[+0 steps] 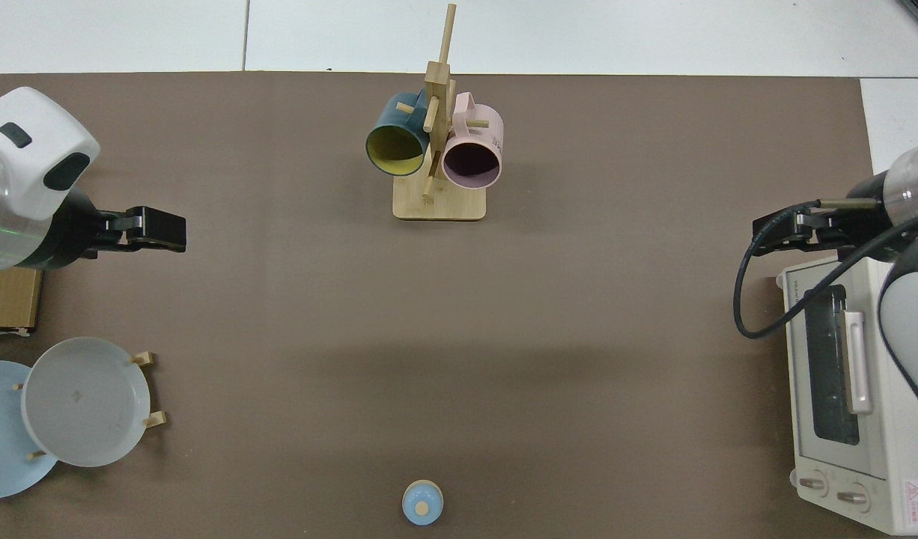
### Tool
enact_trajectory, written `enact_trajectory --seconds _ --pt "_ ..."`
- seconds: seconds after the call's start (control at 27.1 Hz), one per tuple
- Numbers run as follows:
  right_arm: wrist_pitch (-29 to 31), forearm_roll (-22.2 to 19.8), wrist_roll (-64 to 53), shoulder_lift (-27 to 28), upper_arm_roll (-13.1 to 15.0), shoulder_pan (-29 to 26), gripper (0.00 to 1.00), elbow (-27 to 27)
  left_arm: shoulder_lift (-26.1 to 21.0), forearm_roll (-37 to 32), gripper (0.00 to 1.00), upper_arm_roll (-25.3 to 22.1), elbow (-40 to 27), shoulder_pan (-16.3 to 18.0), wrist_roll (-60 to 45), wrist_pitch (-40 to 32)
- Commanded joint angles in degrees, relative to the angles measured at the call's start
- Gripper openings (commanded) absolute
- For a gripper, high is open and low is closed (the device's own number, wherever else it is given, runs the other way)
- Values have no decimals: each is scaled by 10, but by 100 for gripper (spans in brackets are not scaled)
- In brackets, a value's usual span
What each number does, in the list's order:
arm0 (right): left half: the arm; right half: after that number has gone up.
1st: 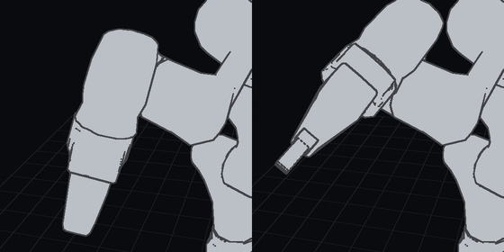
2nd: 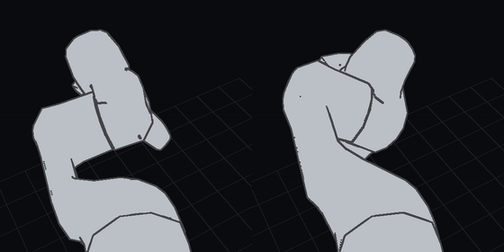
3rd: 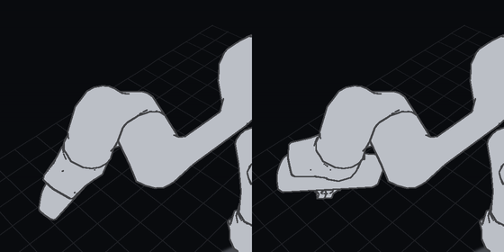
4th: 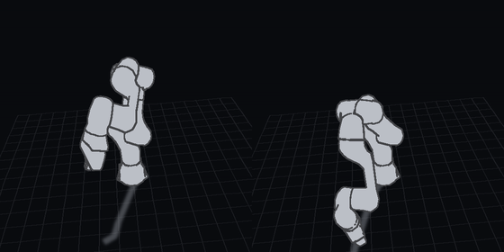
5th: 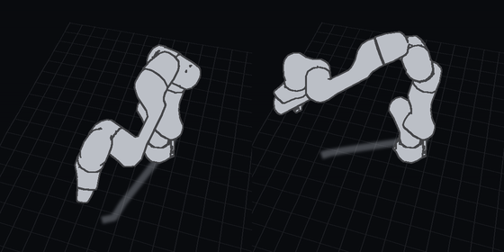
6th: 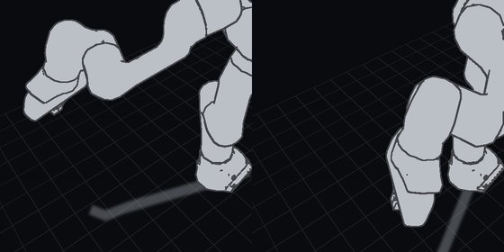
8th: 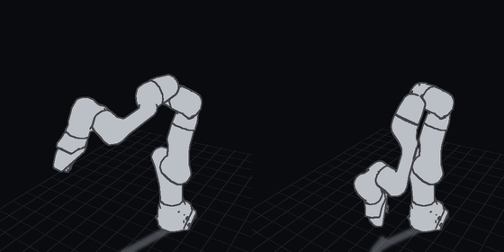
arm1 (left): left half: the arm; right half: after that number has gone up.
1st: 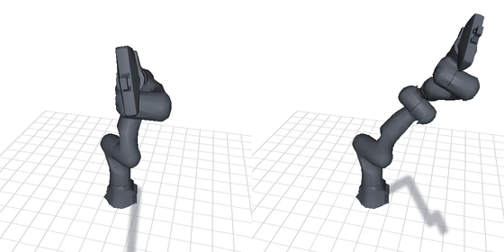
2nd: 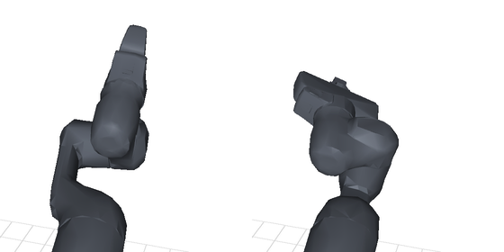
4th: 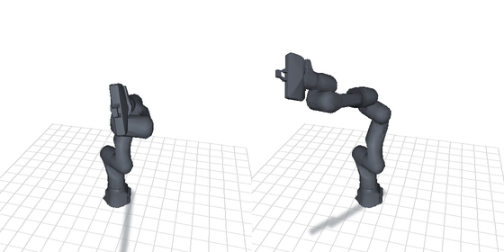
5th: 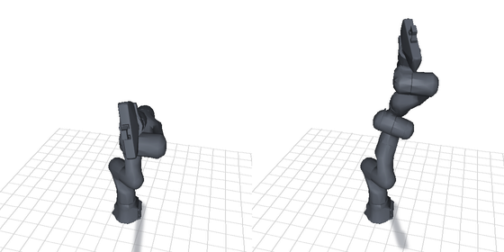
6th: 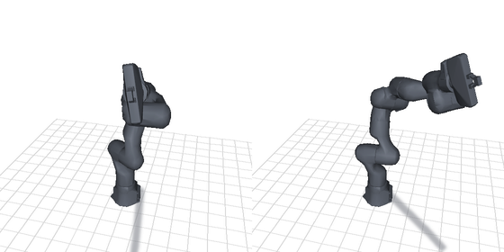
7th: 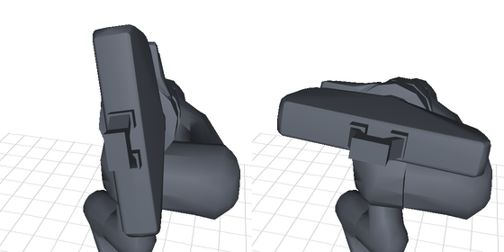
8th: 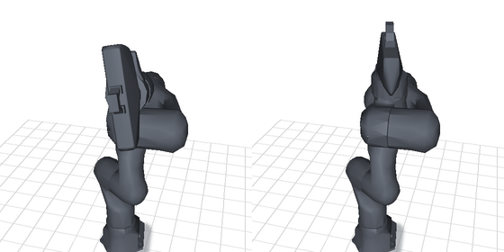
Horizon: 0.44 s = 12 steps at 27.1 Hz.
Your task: Put markers into pen holder
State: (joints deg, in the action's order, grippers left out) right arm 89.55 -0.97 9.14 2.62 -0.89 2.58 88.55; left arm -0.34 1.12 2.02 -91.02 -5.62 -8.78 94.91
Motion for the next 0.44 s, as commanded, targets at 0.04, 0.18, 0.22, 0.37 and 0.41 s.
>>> enact_trajectory --seconds 0.04,0.18,0.22,0.37,0.41 --pt "16 12 6 -14 -4 -9 100 19 10 9 100 -11 -9 -4 11 8" --pt "16 13 5 -14 -4 -9 100 19 11 13 100 11 -7 25 11 8" --pt "16 12 6 -14 -4 -9 100 19 12 14 100 18 -7 30 11 6" --pt "16 12 6 -14 -4 -9 100 19 12 15 100 29 -6 44 11 6" --pt "16 12 6 -14 -4 -9 100 19 12 15 100 28 -7 44 11 6"
